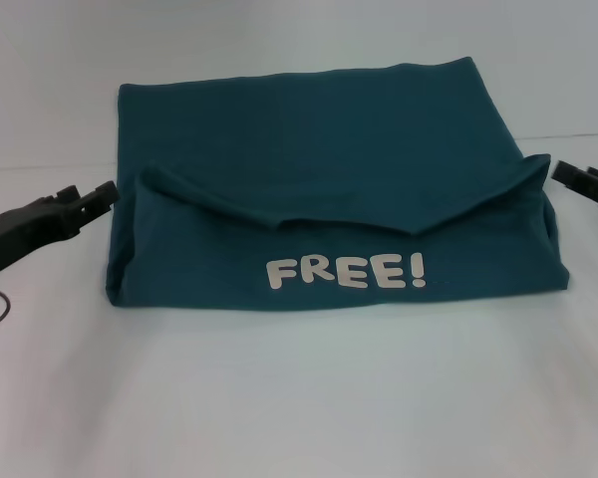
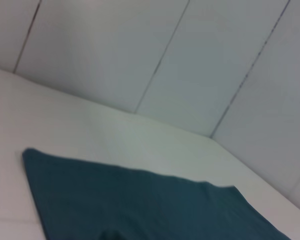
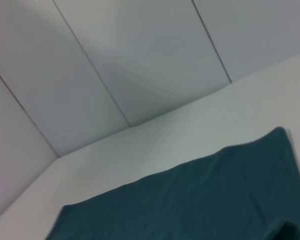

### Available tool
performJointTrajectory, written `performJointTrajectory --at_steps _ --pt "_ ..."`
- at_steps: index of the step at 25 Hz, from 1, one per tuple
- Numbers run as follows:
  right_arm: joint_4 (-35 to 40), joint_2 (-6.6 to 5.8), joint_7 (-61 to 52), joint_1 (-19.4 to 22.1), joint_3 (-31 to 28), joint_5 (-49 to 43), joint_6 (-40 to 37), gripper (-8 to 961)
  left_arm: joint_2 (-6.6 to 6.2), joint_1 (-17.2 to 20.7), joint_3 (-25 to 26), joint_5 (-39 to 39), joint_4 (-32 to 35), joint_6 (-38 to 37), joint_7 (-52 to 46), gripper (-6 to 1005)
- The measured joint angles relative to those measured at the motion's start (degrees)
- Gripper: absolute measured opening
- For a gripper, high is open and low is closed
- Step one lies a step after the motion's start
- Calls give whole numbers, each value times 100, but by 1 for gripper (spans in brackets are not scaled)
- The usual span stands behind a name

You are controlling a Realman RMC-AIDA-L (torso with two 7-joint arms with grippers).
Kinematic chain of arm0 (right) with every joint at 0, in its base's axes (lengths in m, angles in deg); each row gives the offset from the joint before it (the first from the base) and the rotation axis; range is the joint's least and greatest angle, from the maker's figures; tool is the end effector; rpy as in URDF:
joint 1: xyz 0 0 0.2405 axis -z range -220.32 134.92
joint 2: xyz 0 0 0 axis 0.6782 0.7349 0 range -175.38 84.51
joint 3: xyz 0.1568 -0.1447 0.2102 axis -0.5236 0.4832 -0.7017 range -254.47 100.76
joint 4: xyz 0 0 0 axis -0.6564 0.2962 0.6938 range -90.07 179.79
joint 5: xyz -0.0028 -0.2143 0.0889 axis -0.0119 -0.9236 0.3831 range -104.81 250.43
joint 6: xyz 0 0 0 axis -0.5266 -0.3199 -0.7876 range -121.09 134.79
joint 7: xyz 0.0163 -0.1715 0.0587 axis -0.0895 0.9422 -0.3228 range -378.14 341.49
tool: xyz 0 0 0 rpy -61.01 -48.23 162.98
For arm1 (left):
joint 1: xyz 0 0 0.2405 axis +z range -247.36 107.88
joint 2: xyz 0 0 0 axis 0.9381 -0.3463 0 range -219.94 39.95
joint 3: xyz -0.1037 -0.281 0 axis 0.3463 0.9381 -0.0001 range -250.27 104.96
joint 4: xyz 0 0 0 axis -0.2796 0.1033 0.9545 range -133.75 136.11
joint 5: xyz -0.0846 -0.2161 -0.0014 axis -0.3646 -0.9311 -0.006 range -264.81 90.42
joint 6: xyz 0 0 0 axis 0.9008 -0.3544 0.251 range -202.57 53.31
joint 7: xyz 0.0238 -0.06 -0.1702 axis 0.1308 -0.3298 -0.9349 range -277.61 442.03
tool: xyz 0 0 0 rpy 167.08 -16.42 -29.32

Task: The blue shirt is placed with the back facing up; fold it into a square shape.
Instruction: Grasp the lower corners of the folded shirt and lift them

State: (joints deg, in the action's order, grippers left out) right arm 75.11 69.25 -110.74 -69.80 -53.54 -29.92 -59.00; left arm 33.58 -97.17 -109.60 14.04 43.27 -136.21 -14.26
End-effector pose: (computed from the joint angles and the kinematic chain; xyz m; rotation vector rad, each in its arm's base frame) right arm 0.3996 0.4261 0.0414 -1.8506 1.1811 0.8522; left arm -0.3297 0.4415 -0.0193 -2.0160 -1.1053 -0.8293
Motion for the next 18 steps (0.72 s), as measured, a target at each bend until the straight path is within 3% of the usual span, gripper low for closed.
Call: performJointTrajectory --at_steps 2,9,12,18 --pt "168 -94 -456 152 214 -10 -242 679 -11 80 3 162 97 -166 -143 665" --pt "254 -625 -1691 305 379 -483 -1186 679 -5 118 -16 942 213 -218 -222 664" --pt "361 -691 -2010 306 337 -511 -1483 678 -11 56 -37 1249 200 -183 -176 664" --pt "467 -672 -2237 228 313 -515 -1559 678 11 36 -139 1420 188 6 170 663"
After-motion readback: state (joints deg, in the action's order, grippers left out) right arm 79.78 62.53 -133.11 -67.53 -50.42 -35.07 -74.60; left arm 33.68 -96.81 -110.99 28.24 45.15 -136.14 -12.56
